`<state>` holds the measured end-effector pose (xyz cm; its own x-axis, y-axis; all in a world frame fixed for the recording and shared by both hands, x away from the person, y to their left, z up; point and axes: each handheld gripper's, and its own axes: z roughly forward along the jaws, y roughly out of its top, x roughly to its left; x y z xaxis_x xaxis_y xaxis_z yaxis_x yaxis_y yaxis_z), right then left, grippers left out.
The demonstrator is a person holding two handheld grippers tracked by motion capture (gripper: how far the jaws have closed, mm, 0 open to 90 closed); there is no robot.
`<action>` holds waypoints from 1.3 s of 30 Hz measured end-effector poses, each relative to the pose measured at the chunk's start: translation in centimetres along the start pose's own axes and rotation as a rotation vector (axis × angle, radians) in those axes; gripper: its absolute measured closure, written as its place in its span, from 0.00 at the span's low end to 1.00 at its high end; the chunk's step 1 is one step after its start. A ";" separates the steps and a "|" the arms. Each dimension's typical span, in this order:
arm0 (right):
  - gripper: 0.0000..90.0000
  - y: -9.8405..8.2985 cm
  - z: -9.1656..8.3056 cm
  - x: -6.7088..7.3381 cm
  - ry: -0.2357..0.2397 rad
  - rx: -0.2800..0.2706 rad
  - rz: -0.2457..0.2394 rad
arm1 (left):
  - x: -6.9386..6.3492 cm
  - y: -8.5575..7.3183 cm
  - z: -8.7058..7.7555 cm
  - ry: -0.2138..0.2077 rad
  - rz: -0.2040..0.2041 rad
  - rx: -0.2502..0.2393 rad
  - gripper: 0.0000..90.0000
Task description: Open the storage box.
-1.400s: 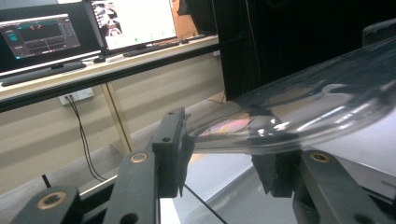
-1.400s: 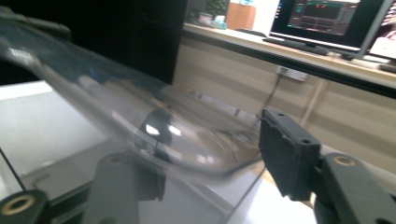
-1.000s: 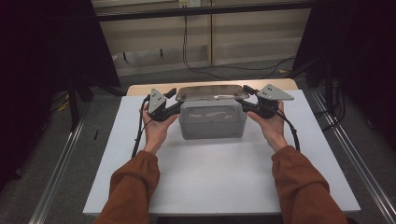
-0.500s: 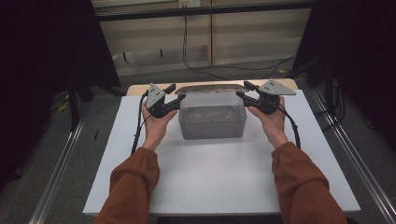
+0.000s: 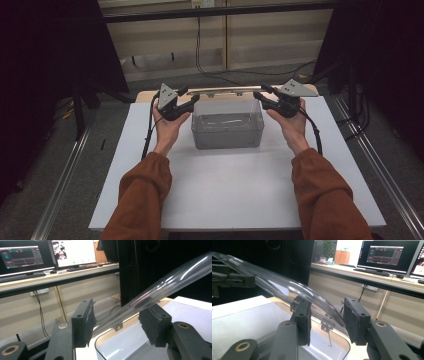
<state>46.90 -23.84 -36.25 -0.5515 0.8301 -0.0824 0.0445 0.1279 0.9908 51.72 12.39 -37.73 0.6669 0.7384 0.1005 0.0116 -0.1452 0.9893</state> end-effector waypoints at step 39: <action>0.63 -2.4 4.0 -3.2 0.003 0.064 0.046 | 1.8 0.4 1.9 -0.033 -0.042 0.036 0.74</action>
<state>51.90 -24.68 -38.83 -0.5499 0.8345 -0.0368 0.1227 0.1242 0.9846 54.29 12.39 -37.34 0.6892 0.7225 0.0549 0.0664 -0.1384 0.9882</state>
